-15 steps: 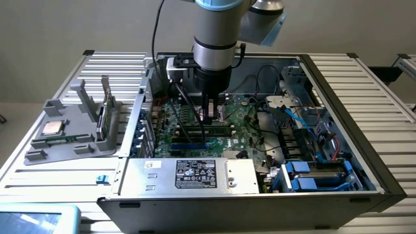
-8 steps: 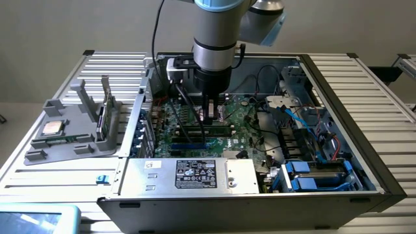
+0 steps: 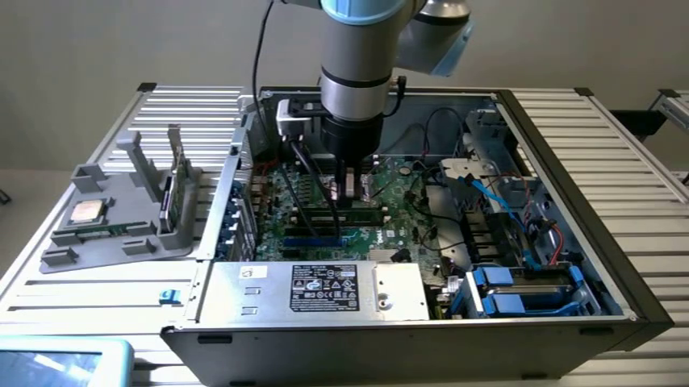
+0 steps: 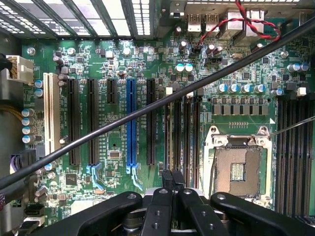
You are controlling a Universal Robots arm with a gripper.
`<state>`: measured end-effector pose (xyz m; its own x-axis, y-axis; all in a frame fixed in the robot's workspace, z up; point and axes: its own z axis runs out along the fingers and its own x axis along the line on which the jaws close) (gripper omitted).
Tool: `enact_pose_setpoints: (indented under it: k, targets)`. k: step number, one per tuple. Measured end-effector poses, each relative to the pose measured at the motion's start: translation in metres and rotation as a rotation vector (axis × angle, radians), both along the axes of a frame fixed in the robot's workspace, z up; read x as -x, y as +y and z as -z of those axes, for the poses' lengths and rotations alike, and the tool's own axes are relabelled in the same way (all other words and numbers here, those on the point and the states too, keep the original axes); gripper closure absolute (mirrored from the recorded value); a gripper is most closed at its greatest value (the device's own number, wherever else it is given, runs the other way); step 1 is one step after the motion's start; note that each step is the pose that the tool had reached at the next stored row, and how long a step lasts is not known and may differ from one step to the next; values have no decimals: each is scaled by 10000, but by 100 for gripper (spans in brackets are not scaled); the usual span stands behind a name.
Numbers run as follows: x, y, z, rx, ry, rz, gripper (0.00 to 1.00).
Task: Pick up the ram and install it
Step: 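Press down the ram until it locks into place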
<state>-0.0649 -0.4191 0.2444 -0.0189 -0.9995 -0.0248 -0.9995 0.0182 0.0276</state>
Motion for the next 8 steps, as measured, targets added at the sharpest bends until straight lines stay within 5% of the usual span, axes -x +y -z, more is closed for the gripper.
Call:
enact_pose_setpoints:
  k: [8]
  targets:
    - [-24, 0, 51, 3, 1, -64, 91]
